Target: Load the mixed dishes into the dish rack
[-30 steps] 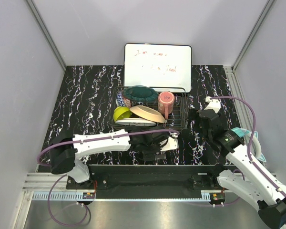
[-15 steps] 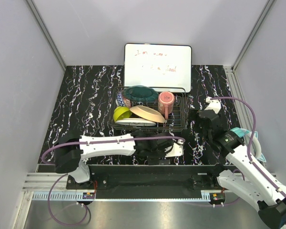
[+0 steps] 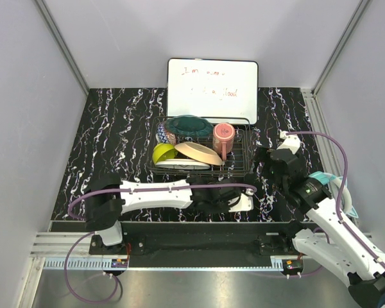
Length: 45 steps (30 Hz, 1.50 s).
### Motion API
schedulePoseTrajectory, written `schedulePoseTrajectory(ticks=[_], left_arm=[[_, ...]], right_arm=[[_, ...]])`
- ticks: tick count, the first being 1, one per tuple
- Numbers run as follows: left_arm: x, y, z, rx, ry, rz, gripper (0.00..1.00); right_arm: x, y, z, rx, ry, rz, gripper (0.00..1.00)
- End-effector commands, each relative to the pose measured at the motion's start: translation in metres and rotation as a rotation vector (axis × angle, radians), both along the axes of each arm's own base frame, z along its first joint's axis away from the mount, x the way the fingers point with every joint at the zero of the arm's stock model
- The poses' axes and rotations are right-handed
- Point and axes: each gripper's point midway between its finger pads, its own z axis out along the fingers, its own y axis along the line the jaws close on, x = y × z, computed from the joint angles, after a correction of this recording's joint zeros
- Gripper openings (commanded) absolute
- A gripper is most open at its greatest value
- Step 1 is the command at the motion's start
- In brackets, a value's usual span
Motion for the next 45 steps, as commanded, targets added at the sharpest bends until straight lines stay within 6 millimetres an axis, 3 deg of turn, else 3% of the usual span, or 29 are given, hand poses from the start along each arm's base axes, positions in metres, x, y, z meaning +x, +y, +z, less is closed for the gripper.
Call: schedulePoseTrajectory(ticks=[1, 4, 6, 9, 11, 12, 14, 18, 20, 22, 28, 37, 45], left_arm=[[0.012, -0.025, 0.056, -0.126, -0.068, 0.002, 0.00], [0.016, -0.034, 0.123, -0.246, -0.096, -0.032, 0.00], [0.019, -0.040, 0.199, -0.422, -0.116, -0.080, 0.00], [0.022, -0.032, 0.286, -0.671, -0.076, -0.136, 0.00], [0.026, -0.023, 0.329, -0.824, -0.067, -0.128, 0.00], [0.033, -0.017, 0.335, -0.866, -0.040, -0.124, 0.00], [0.036, -0.007, 0.364, -1.001, -0.007, -0.083, 0.00], [0.051, 0.009, 0.385, -1.159, 0.118, -0.022, 0.00], [0.049, 0.012, 0.386, -1.186, 0.200, -0.003, 0.00], [0.044, 0.015, 0.392, -1.215, 0.291, -0.031, 0.00], [0.042, 0.012, 0.387, -1.207, 0.433, -0.051, 0.00], [0.044, 0.005, 0.375, -1.200, 0.484, -0.043, 0.00], [0.042, 0.004, 0.371, -1.201, 0.518, -0.047, 0.00]], right_arm=[[0.003, -0.005, 0.024, 0.022, -0.056, -0.040, 1.00], [0.001, 0.002, 0.042, 0.075, -0.089, -0.016, 1.00], [-0.002, 0.004, 0.058, 0.122, -0.125, -0.003, 1.00], [-0.011, 0.010, 0.087, 0.235, -0.214, 0.032, 1.00], [-0.022, 0.014, 0.117, 0.355, -0.324, 0.068, 1.00], [-0.023, 0.017, 0.131, 0.412, -0.388, 0.086, 1.00], [-0.037, 0.023, 0.154, 0.531, -0.464, 0.141, 1.00], [-0.043, 0.043, 0.181, 0.716, -0.503, 0.222, 1.00], [-0.047, 0.064, 0.184, 0.817, -0.477, 0.306, 1.00], [-0.050, 0.082, 0.200, 0.918, -0.491, 0.403, 1.00], [-0.057, 0.115, 0.220, 0.996, -0.505, 0.611, 0.99], [-0.057, 0.124, 0.224, 1.038, -0.515, 0.663, 1.00], [-0.043, 0.131, 0.220, 1.075, -0.521, 0.656, 1.00]])
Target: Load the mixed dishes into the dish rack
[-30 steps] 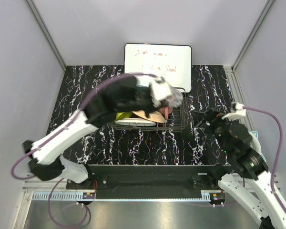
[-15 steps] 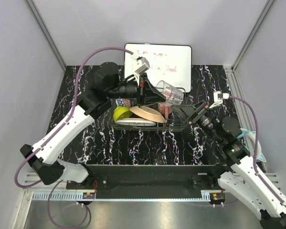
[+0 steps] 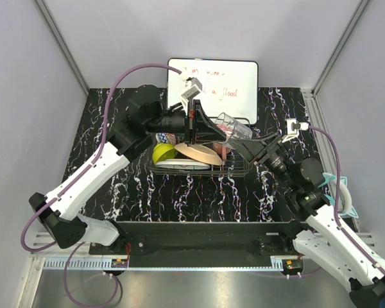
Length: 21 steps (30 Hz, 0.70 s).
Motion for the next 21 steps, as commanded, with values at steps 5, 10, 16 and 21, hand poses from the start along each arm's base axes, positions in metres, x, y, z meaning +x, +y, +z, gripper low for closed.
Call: schedulePoseTrajectory(ticks=[5, 10, 16, 21], left_arm=[[-0.016, 0.004, 0.011, -0.058, -0.015, -0.063, 0.00], [-0.015, 0.005, 0.002, -0.045, -0.002, -0.052, 0.00], [-0.015, 0.006, -0.018, -0.016, 0.029, -0.039, 0.00], [-0.014, 0.007, -0.042, 0.017, 0.071, -0.022, 0.00]], right_arm=[[0.005, 0.004, 0.024, 0.119, -0.085, 0.040, 1.00], [0.011, -0.006, 0.030, 0.156, -0.095, 0.037, 0.92], [0.008, -0.013, 0.040, 0.182, -0.123, 0.049, 0.61], [0.004, -0.016, 0.049, 0.172, -0.162, 0.050, 0.57]])
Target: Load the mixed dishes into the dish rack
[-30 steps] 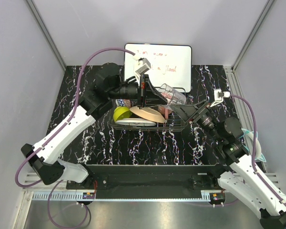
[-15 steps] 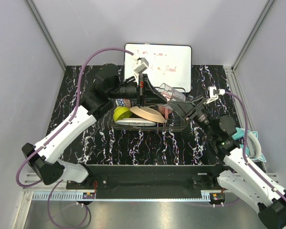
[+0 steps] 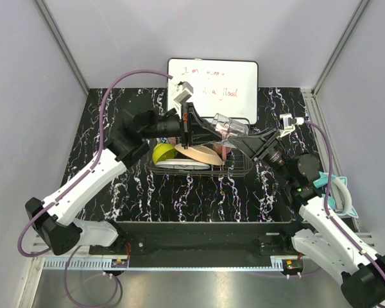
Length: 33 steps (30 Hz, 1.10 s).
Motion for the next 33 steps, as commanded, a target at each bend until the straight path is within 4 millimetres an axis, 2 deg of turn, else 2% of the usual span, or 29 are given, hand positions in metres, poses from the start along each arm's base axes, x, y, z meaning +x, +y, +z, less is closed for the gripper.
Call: schedulePoseTrajectory(ticks=[1, 2, 4, 5, 6, 7, 8, 9, 10, 11, 12, 13, 14, 15, 16, 18, 21, 23, 25, 26, 27, 33], left_arm=[[-0.017, 0.000, -0.034, 0.064, 0.063, -0.063, 0.00], [-0.017, -0.001, -0.040, 0.073, 0.067, -0.062, 0.00], [-0.010, 0.000, -0.058, 0.114, 0.087, -0.020, 0.04], [-0.006, 0.001, -0.063, 0.128, 0.061, -0.004, 0.35], [-0.001, 0.004, -0.065, 0.139, 0.054, 0.018, 0.52], [0.005, 0.007, -0.071, 0.168, 0.065, 0.052, 0.66], [0.009, 0.010, -0.072, 0.180, 0.036, 0.066, 0.72], [0.016, 0.014, -0.068, 0.184, 0.016, 0.091, 0.84], [0.021, 0.021, -0.074, 0.217, 0.026, 0.122, 0.88], [0.025, 0.024, -0.074, 0.230, 0.011, 0.132, 0.89], [0.034, 0.031, -0.067, 0.230, 0.003, 0.161, 0.93], [0.035, 0.036, -0.071, 0.253, 0.020, 0.166, 0.94], [0.038, 0.040, -0.069, 0.258, 0.006, 0.173, 0.96], [0.043, 0.046, -0.063, 0.255, -0.005, 0.189, 0.97], [0.043, 0.050, -0.063, 0.262, -0.001, 0.190, 0.97], [0.046, 0.056, -0.059, 0.254, -0.013, 0.207, 0.97], [0.049, 0.065, -0.055, 0.257, -0.031, 0.229, 0.98], [0.056, 0.074, -0.047, 0.256, -0.066, 0.268, 0.99], [0.071, 0.090, -0.046, 0.268, -0.059, 0.331, 0.98], [0.080, 0.101, -0.044, 0.271, -0.060, 0.366, 0.97], [0.081, 0.106, -0.046, 0.283, -0.052, 0.375, 0.97], [0.094, 0.140, -0.049, 0.303, -0.085, 0.469, 0.96]], right_arm=[[-0.008, -0.017, 0.050, 0.107, -0.126, -0.038, 0.55], [-0.008, -0.016, 0.051, 0.102, -0.132, -0.035, 0.51], [-0.008, -0.014, 0.052, 0.079, -0.138, -0.029, 0.33], [-0.007, -0.014, 0.052, 0.061, -0.140, -0.033, 0.26], [-0.009, -0.014, 0.060, 0.047, -0.157, -0.032, 0.08], [-0.003, -0.011, 0.047, -0.029, -0.124, -0.047, 0.02], [-0.001, -0.010, 0.044, -0.076, -0.118, -0.057, 0.00], [-0.003, -0.012, 0.056, -0.107, -0.136, -0.072, 0.00], [0.004, -0.012, 0.035, -0.213, -0.097, -0.106, 0.00], [0.006, -0.014, 0.031, -0.260, -0.085, -0.124, 0.00], [0.005, -0.016, 0.036, -0.290, -0.092, -0.142, 0.00], [0.011, -0.021, 0.018, -0.379, -0.063, -0.176, 0.00], [0.012, -0.022, 0.011, -0.417, -0.044, -0.183, 0.00], [0.013, -0.026, 0.013, -0.444, -0.044, -0.204, 0.00], [0.015, -0.030, 0.000, -0.500, -0.013, -0.219, 0.00], [0.016, -0.032, -0.006, -0.528, -0.006, -0.229, 0.00], [0.019, -0.036, -0.027, -0.599, 0.053, -0.238, 0.00], [0.027, -0.043, -0.039, -0.683, 0.068, -0.275, 0.00], [0.037, -0.053, -0.064, -0.795, 0.113, -0.307, 0.00], [0.040, -0.055, -0.069, -0.822, 0.123, -0.315, 0.00], [0.047, -0.058, -0.080, -0.869, 0.143, -0.329, 0.00], [0.073, -0.068, -0.105, -0.986, 0.182, -0.394, 0.00]])
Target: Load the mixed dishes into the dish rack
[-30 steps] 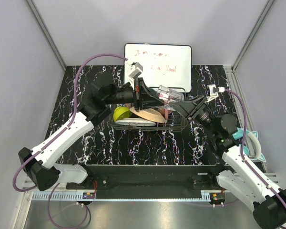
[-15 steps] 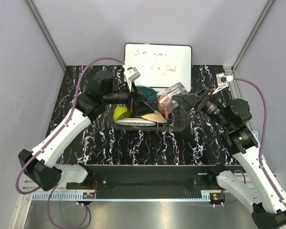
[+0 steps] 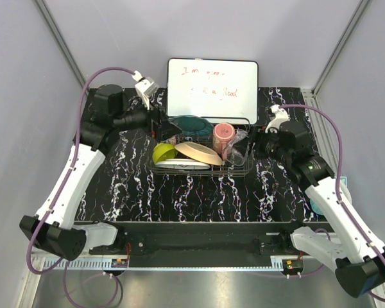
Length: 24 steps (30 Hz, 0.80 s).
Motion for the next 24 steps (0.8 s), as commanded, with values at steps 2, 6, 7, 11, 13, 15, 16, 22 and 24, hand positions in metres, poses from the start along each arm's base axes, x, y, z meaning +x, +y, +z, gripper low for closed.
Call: schedulePoseTrajectory(ticks=[2, 6, 7, 11, 13, 15, 16, 22, 24], left_arm=[[-0.005, 0.024, 0.017, 0.021, -0.124, 0.035, 0.96], [-0.005, 0.032, 0.004, 0.053, -0.136, 0.053, 0.95], [-0.005, 0.033, 0.003, 0.056, -0.140, 0.058, 0.95], [-0.005, 0.035, -0.001, 0.057, -0.132, 0.060, 0.94], [-0.006, 0.035, -0.001, 0.054, -0.136, 0.062, 0.94], [-0.006, 0.036, 0.000, 0.051, -0.141, 0.068, 0.94], [-0.006, 0.037, -0.002, 0.049, -0.136, 0.069, 0.93], [-0.008, 0.037, -0.005, 0.033, -0.134, 0.077, 0.93], [-0.008, 0.036, -0.004, 0.027, -0.135, 0.076, 0.92]], right_arm=[[0.025, -0.016, 0.013, -0.126, -0.104, -0.067, 0.00], [0.040, -0.014, -0.001, -0.224, -0.116, -0.082, 0.00], [0.042, -0.013, -0.005, -0.244, -0.117, -0.083, 0.00], [0.052, -0.004, -0.024, -0.320, -0.113, -0.076, 0.00], [0.059, 0.000, -0.032, -0.343, -0.110, -0.075, 0.00], [0.065, 0.002, -0.039, -0.363, -0.103, -0.073, 0.00], [0.066, 0.001, -0.042, -0.372, -0.101, -0.077, 0.00], [0.075, 0.005, -0.057, -0.402, -0.082, -0.069, 0.00], [0.077, 0.008, -0.067, -0.408, -0.061, -0.065, 0.00]])
